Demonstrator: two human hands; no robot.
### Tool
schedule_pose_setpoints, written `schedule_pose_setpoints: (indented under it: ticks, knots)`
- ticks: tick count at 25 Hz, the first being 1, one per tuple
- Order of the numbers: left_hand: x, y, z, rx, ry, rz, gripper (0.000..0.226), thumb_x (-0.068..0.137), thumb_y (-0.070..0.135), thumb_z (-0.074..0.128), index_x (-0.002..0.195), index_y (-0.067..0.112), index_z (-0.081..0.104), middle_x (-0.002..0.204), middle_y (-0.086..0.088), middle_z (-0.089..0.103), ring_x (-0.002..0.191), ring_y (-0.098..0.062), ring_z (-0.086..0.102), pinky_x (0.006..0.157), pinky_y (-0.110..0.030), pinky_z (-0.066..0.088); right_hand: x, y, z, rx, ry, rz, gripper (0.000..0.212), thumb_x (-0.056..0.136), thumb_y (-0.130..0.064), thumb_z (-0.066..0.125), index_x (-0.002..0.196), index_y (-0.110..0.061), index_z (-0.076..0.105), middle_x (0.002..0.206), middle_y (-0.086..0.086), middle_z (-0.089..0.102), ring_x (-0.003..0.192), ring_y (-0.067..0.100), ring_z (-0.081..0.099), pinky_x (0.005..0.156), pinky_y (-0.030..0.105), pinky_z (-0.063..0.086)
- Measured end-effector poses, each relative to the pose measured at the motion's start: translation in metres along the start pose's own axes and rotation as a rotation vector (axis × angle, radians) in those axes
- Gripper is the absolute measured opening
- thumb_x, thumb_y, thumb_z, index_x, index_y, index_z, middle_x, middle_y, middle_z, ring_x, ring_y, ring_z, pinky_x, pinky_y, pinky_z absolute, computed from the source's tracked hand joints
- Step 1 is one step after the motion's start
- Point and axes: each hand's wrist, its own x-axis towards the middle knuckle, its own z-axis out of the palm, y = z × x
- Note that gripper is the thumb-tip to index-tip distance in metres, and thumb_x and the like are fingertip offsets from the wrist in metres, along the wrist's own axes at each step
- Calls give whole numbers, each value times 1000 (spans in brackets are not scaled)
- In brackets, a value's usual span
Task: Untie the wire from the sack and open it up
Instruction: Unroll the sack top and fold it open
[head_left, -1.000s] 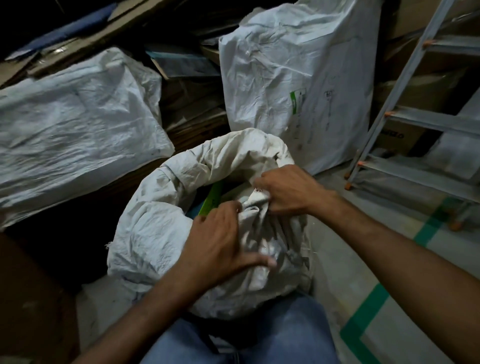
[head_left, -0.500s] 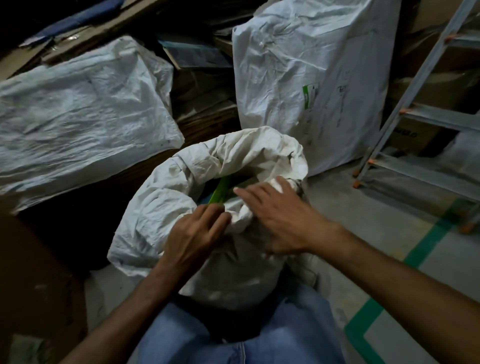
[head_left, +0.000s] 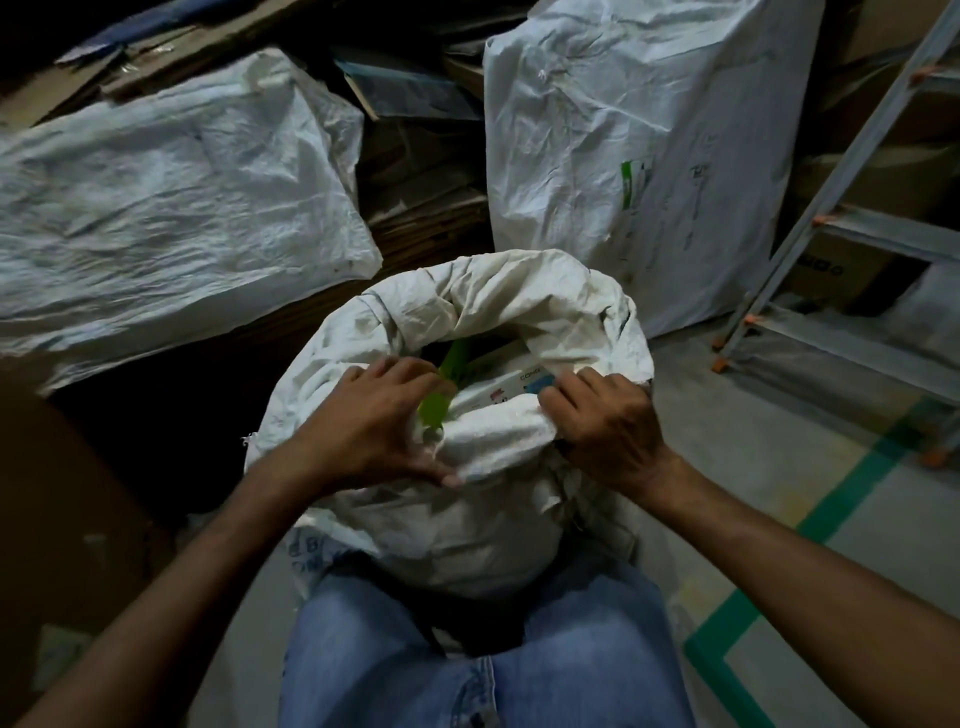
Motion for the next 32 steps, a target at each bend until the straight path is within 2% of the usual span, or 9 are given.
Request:
schedule_pose_setpoints:
  ticks: [3, 7, 10, 12, 16, 20, 24, 29, 32]
  knots:
    - [0, -8, 35, 434, -48, 39, 86, 55, 75, 71, 125, 28, 54, 116, 4, 67, 110, -24, 61, 88, -41, 44, 3, 5, -4, 44, -158, -22, 9, 84, -13, 64, 93, -13, 60, 94, 11, 63, 77, 30, 58, 61, 38, 36]
    - [-20, -10, 65, 441, 330, -41, 39, 65, 20, 81, 96, 17, 58, 76, -5, 61, 64, -33, 64, 48, -37, 42, 24, 12, -34, 216, -781, -81, 56, 76, -54, 65, 121, -22, 54, 140, 5, 47, 119, 26, 49, 88, 42, 41]
    - [-31, -2, 85, 447, 458, -52, 17, 79, 13, 65, 95, 13, 59, 78, -9, 54, 59, -33, 58, 42, -38, 37, 43, -2, -45, 339, -904, -31, 64, 79, -84, 45, 106, -28, 61, 146, -2, 42, 131, 20, 42, 103, 45, 40]
    - [-31, 2, 94, 455, 498, -52, 9, 87, 13, 56, 95, 13, 61, 81, -10, 54, 61, -32, 57, 43, -39, 38, 55, -14, -34, 442, -869, 26, 63, 75, -75, 63, 117, -28, 56, 144, -3, 44, 127, 22, 47, 101, 42, 42]
    - [-37, 4, 100, 476, 543, -81, 16, 95, 15, 49, 99, 13, 64, 84, -9, 55, 67, -30, 57, 48, -41, 41, 62, -34, -12, 495, -1143, -13, 118, 67, -59, 84, 158, -28, 16, 140, 1, 59, 123, 27, 58, 93, 37, 48]
    - [-46, -3, 93, 230, 223, -66, 37, 84, 31, 63, 118, 17, 57, 104, -5, 57, 88, -31, 62, 65, -44, 52, 53, -40, -10, 361, -828, -141, 43, 75, -40, 78, 113, -29, 60, 104, -8, 69, 95, 24, 66, 62, 32, 35]
    - [-38, -18, 30, -279, -249, 25, 66, 73, 70, 74, 123, 28, 65, 114, 9, 70, 97, -10, 67, 84, -33, 54, 21, -47, 1, 257, -534, -137, 24, 77, -14, 76, 94, -17, 60, 86, 3, 64, 74, 28, 64, 51, 35, 39]
    - [-8, -30, 28, 471, -164, 38, 99, 60, 73, 77, 146, 38, 44, 139, 14, 58, 126, -18, 51, 90, -36, 37, -18, -49, 6, 102, -253, -163, 18, 88, -9, 73, 88, -15, 56, 81, 7, 60, 65, 24, 56, 47, 34, 38]
    - [-22, -30, 44, 519, -33, 97, 69, 69, 52, 79, 128, 37, 48, 114, 10, 68, 101, -22, 64, 72, -35, 44, -21, -54, 2, 97, -266, -111, 16, 86, -9, 72, 90, -15, 58, 85, 6, 61, 71, 24, 56, 50, 34, 41]
